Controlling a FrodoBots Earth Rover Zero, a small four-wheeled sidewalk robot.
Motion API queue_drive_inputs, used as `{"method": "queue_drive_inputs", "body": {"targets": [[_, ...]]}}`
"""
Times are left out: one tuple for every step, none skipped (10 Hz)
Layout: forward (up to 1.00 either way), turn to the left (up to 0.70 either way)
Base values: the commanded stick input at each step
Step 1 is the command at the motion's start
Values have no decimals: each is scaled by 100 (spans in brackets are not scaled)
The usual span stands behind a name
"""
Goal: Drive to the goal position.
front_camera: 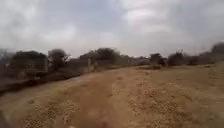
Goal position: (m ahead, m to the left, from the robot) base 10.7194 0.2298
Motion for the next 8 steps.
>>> {"method": "queue_drive_inputs", "body": {"targets": [[50, 0], [50, 0], [50, 0], [50, 0], [50, 0], [50, 0], [50, 0], [50, 0]]}}
